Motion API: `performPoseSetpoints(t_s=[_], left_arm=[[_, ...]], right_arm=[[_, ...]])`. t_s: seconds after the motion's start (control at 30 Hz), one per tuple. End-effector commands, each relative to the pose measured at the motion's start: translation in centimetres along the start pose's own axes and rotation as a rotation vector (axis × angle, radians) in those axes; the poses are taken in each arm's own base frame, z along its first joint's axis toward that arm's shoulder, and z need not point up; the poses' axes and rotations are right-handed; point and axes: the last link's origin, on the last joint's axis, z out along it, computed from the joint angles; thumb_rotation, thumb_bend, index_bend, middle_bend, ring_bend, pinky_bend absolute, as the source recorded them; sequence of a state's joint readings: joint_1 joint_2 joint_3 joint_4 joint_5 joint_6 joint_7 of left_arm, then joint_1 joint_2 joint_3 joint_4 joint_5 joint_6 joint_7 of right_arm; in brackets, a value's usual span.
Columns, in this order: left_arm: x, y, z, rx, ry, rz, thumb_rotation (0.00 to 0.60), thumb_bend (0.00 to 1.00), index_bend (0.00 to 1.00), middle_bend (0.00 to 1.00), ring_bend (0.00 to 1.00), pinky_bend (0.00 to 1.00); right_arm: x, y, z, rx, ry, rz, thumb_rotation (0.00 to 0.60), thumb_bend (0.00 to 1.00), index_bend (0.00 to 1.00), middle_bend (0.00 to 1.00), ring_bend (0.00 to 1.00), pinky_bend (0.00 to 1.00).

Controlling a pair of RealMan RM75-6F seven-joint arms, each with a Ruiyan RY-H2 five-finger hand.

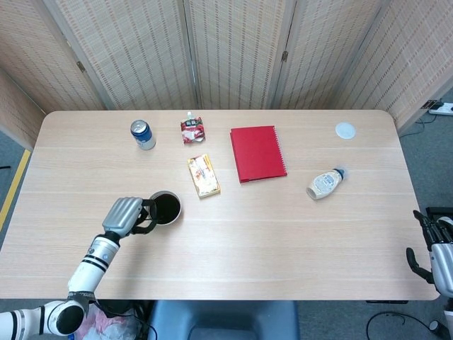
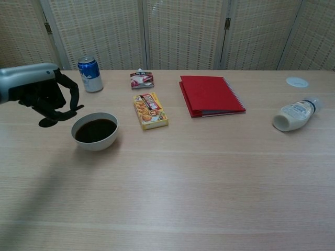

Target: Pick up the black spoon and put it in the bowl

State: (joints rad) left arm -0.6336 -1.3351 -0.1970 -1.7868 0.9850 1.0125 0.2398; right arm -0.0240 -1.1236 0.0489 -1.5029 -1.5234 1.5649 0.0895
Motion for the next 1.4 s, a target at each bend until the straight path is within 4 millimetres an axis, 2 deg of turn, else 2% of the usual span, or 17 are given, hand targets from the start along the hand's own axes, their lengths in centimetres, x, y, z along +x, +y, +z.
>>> performPoseSetpoints(t_s=[0.03, 0.13, 0.27, 0.37, 0.67, 1.03, 1.4], left_arm=[[0.5, 1.2, 1.3, -0.033, 0.029, -0.089, 0.6, 0.45, 0.63, 1.0, 0.97, 1.0], [-0.3, 2.0, 2.5, -0.041, 0.02, -0.153, 0.6, 0.45, 0.64, 1.0, 0.96, 0.96], [-1.5, 2.6, 4.0, -0.04, 0.005, -0.22, 0.6, 0.45, 0.65, 1.0, 0.93, 0.84], [-2.5, 3.0, 5.0, -0.035, 0.002, -0.243, 0.6, 0.45, 0.65, 0.99, 0.93, 0.79], [-4.7, 4.0, 7.6, -0.015, 0.028, -0.289, 0.6, 0.45, 0.68, 0.99, 0.93, 0.78], [-6.5, 2.2, 9.7, 0.063, 0.039, -0.269, 0.6, 0.45, 0.68, 0.99, 0.93, 0.78], [-6.2, -0.4, 9.7, 0.117, 0.078, -0.217, 0.6, 0.45, 0.68, 0.99, 0.93, 0.78]], right_arm=[[0.0, 0.0, 0.0, 0.001, 0.0, 0.002, 0.6, 0.38, 0.09, 0.18, 0.22, 0.17], [0.0, 0.0, -0.1, 0.001, 0.001, 0.001, 0.6, 0.38, 0.09, 0.18, 0.22, 0.17], [0.3, 0.2, -0.2, -0.003, 0.007, -0.001, 0.6, 0.38, 0.09, 0.18, 0.22, 0.17], [0.4, 0.2, -0.3, -0.006, 0.01, 0.0, 0.6, 0.38, 0.09, 0.18, 0.22, 0.17], [0.3, 0.4, -0.5, -0.015, 0.009, 0.001, 0.6, 0.38, 0.09, 0.18, 0.22, 0.17], [0.3, 0.7, -0.6, -0.027, 0.008, 0.002, 0.6, 0.38, 0.09, 0.18, 0.22, 0.17], [0.3, 0.5, -0.5, -0.021, 0.011, 0.002, 0.6, 0.38, 0.09, 0.18, 0.23, 0.17]])
